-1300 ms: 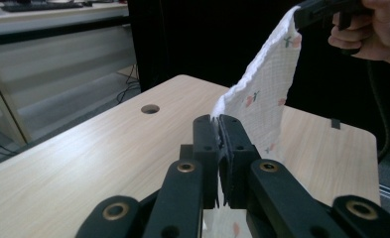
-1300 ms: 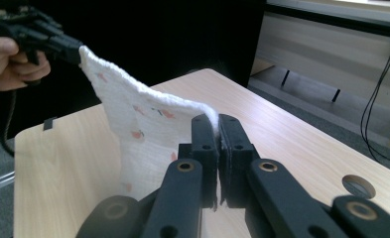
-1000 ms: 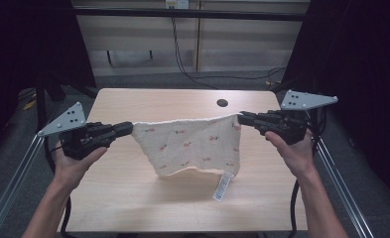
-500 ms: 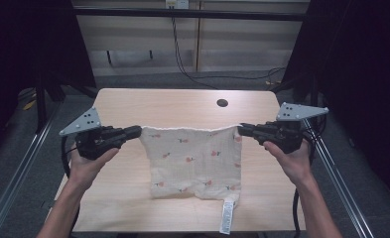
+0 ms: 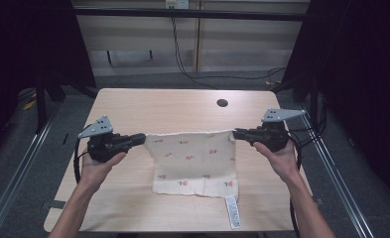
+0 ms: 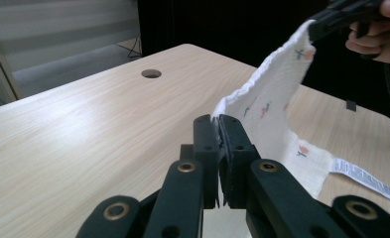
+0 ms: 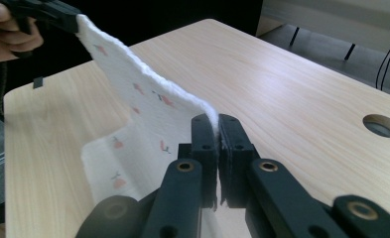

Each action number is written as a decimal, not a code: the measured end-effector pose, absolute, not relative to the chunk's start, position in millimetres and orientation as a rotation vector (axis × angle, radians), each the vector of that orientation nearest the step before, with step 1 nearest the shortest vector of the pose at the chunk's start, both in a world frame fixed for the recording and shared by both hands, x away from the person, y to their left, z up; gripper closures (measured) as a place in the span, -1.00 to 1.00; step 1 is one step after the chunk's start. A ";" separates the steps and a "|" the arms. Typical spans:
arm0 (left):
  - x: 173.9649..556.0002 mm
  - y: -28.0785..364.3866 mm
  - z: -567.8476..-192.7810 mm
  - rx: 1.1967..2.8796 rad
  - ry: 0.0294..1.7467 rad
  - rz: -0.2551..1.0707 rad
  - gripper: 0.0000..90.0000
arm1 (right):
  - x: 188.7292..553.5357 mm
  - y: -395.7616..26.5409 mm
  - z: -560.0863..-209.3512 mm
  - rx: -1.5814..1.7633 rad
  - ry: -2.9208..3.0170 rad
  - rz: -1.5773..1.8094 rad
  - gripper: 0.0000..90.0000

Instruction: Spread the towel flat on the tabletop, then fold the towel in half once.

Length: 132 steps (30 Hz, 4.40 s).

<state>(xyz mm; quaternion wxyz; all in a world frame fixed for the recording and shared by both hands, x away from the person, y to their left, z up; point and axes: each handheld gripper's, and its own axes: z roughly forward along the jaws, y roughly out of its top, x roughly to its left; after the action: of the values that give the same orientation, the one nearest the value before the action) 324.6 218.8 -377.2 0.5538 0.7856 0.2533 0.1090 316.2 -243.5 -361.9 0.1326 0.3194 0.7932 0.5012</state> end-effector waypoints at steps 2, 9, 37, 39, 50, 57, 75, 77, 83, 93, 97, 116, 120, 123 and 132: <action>323.8 222.5 -377.6 1.857 0.605 0.258 0.94 | 320.6 -241.3 -365.1 0.922 2.311 1.451 0.92; 341.8 219.2 -399.4 1.848 0.671 0.252 0.94 | 333.0 -233.9 -376.1 0.933 2.308 1.443 0.91; 399.5 198.8 -443.4 1.921 0.813 0.198 0.80 | 387.3 -241.7 -429.8 1.137 2.310 1.324 0.79; 402.8 200.0 -445.7 1.903 0.838 0.191 0.74 | 392.2 -242.6 -433.4 1.167 2.306 1.290 0.70; 385.1 196.8 -442.4 1.950 0.774 0.168 0.58 | 379.0 -250.0 -437.7 1.190 2.295 1.274 0.55; 367.1 193.6 -448.3 2.035 0.707 0.141 0.53 | 352.0 -243.5 -435.2 1.109 2.376 1.232 0.55; 340.7 170.5 -491.3 2.237 0.596 -0.007 0.40 | 305.3 -222.4 -482.6 1.058 2.561 1.162 0.50; 337.2 166.4 -492.3 2.278 0.589 0.020 0.36 | 306.7 -221.4 -484.9 1.043 2.575 1.149 0.49; 334.3 161.8 -495.2 2.287 0.588 0.030 0.29 | 300.3 -215.5 -487.7 1.004 2.593 1.092 0.38; 316.6 161.2 -497.9 2.295 0.579 0.120 0.77 | 291.9 -209.4 -495.4 1.004 2.573 0.989 0.67; 304.3 160.9 -495.8 2.326 0.545 0.148 0.96 | 288.8 -214.8 -496.6 1.047 2.579 1.042 0.91; 276.3 169.8 -494.1 2.335 0.505 -0.043 0.99 | 248.5 -219.1 -494.8 1.037 2.657 1.084 0.96; 266.7 170.8 -492.7 2.351 0.478 -0.068 0.98 | 235.7 -213.6 -494.2 1.044 2.657 1.087 0.90; 268.4 170.8 -493.3 2.337 0.469 -0.103 0.88 | 235.1 -213.9 -490.6 1.045 2.642 1.114 0.78; 280.2 178.6 -478.1 2.280 0.497 -0.076 0.54 | 259.1 -231.6 -473.3 1.093 2.488 1.186 0.71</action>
<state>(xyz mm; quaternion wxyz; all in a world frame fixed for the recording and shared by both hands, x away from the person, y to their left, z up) 280.2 178.6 -478.1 0.3924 0.8982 0.1959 -0.0297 259.1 -231.6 -473.3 0.0880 0.3672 0.8358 0.3985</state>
